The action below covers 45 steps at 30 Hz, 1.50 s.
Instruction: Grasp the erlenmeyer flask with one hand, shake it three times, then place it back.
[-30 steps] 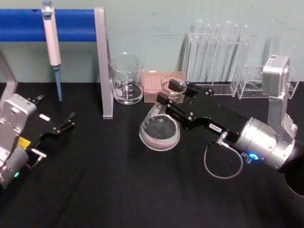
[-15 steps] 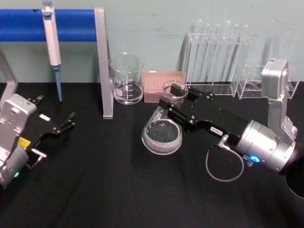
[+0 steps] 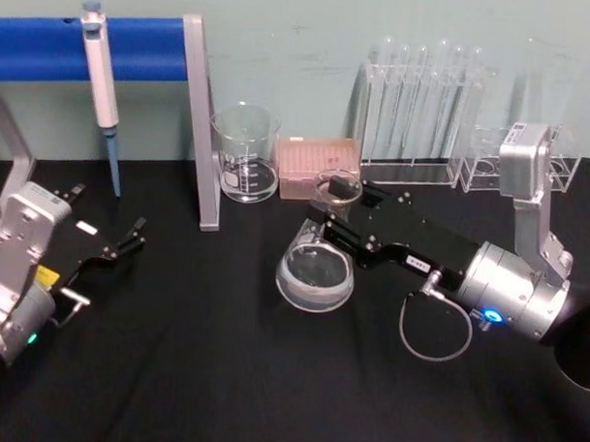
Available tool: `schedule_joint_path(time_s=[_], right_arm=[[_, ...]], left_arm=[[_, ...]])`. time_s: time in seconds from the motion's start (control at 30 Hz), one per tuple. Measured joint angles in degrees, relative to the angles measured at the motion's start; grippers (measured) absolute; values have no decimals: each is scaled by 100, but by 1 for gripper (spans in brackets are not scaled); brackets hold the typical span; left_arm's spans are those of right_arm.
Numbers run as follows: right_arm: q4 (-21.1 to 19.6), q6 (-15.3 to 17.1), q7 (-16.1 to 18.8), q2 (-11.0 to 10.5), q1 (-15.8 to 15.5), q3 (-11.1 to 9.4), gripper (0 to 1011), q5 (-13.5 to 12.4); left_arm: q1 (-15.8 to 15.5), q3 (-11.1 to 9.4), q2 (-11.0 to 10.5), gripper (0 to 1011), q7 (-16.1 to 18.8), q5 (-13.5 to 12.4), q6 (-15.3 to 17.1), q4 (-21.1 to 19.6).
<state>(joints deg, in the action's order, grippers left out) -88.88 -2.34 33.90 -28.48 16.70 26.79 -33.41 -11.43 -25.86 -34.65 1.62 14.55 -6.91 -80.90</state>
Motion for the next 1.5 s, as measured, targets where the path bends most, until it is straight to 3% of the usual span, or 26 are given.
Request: schedule_joint_path(time_s=[1.5], right_arm=[[788, -70, 367, 149, 322, 345, 449, 261]], left_arm=[[0, 0, 0, 1001, 0, 0, 0, 0]])
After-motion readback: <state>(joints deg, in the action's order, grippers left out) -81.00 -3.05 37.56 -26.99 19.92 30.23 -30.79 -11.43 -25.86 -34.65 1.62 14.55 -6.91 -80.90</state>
